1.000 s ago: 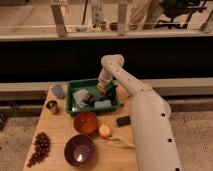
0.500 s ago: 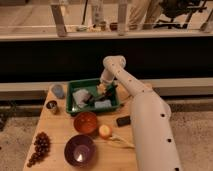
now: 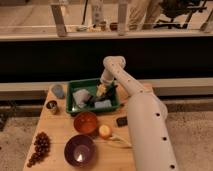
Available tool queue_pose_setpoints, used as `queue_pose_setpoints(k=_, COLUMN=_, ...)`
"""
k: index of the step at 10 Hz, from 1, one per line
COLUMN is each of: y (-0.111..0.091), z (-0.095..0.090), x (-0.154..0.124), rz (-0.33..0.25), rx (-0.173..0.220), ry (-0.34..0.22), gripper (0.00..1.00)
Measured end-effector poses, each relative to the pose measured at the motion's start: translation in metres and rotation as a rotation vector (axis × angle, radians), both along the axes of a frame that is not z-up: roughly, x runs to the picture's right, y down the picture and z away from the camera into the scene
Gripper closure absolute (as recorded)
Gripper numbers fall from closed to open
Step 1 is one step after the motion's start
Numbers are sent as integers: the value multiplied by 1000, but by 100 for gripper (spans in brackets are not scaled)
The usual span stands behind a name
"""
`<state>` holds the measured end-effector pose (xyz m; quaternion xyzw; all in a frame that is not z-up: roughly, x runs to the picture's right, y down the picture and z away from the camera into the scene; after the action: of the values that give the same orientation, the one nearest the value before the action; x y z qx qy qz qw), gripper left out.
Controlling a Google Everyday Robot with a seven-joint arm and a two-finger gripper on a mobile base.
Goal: Place pepper in red bowl
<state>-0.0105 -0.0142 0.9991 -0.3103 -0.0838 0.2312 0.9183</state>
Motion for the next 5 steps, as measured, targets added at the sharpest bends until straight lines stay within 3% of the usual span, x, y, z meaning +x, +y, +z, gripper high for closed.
queue_pose_setpoints(k=1, y=1, z=2, x=0, rz=-5, rx=0, ry=2, gripper=32)
queue_pose_setpoints(k=4, y=8, z=15, x=4, rz=-21, rx=1, ry=20, gripper=55)
queue_pose_setpoints(k=5, y=12, z=20, x=4, rz=-26, rx=-2, ry=21, gripper=56)
